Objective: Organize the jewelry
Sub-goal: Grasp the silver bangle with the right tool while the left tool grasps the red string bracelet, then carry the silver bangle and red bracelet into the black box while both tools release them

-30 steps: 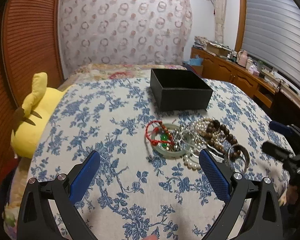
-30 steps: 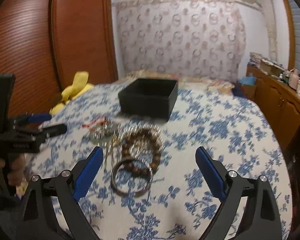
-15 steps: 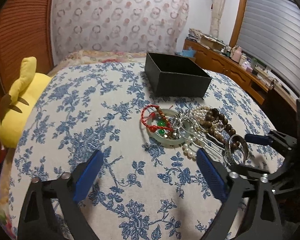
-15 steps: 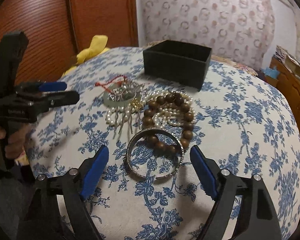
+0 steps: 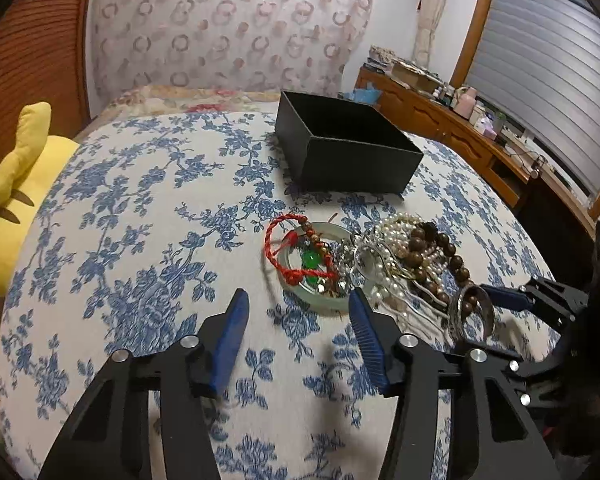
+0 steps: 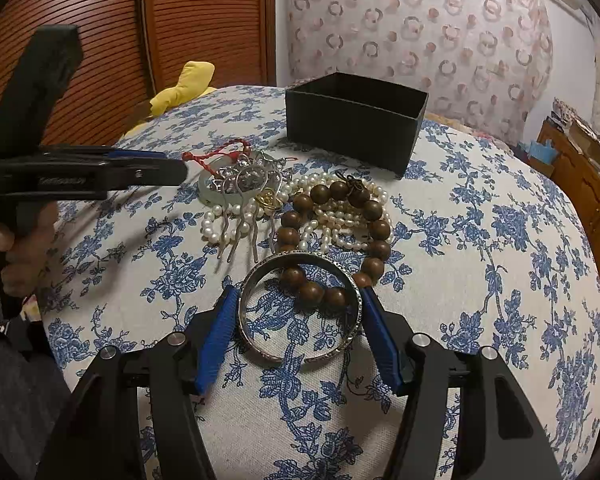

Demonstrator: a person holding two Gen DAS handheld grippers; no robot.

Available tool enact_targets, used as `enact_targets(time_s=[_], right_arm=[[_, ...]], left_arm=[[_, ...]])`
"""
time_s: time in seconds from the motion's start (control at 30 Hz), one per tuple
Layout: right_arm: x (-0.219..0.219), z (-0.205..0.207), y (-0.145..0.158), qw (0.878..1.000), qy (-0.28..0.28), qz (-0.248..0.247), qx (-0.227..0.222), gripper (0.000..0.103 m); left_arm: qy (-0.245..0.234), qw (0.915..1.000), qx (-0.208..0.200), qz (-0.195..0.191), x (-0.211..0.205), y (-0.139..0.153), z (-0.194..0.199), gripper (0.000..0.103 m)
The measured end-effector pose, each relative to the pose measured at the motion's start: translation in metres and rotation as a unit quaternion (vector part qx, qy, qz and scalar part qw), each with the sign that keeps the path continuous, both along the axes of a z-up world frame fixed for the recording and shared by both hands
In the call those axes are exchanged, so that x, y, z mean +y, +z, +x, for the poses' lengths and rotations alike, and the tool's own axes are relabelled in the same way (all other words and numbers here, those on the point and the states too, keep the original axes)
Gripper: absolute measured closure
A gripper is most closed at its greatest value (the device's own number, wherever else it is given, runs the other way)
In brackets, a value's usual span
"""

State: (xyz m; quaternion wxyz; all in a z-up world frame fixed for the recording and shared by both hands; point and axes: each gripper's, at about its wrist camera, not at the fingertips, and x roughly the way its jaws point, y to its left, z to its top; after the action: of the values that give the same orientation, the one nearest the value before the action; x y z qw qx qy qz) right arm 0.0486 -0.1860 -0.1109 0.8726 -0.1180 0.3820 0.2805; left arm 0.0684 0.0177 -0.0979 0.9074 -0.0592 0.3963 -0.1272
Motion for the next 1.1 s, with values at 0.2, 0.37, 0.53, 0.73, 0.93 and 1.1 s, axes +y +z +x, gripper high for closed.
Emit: enact_targets(time_s=[0.2,0.37,0.53,0.73,0.93,1.1], right_arm=[[-0.001,0.0,0.0,1.0,-0.003,0.003,0.001,0.039],[0.0,0.0,0.0,1.0,-0.004,0.003,0.001,0.039],[0.0,0.0,0.0,1.0,-0.003,0.003,0.001,0.039],[0.0,0.0,0.0,1.0,-0.004,0.001,0.0,0.039],[-0.001,-0.001,0.003,1.0,-0.009,0.005,-0.007,0.039],[-0.007,0.001,0.015,1.0,-0.012,0.015,-0.023,0.039]], left_arm=[[0.0,0.9999,0.013,-0.012,0.002,-0.004,0.017,0.069],[-0.002,0.9999,0.007,-0.012,0.0,-0.002,0.023,0.09],[-0.009,0.9999,-0.009,-0.009,-0.002,0.006,0.022,0.098],[-0.011,0.9989,-0.044,-0.016,-0.001,0.031,0.018,0.098],[-0.017,0.9972,-0.071,-0.017,-0.006,0.055,0.016,0.098],[-0.02,0.9961,-0.085,-0.013,-0.009,0.069,0.018,0.098]])
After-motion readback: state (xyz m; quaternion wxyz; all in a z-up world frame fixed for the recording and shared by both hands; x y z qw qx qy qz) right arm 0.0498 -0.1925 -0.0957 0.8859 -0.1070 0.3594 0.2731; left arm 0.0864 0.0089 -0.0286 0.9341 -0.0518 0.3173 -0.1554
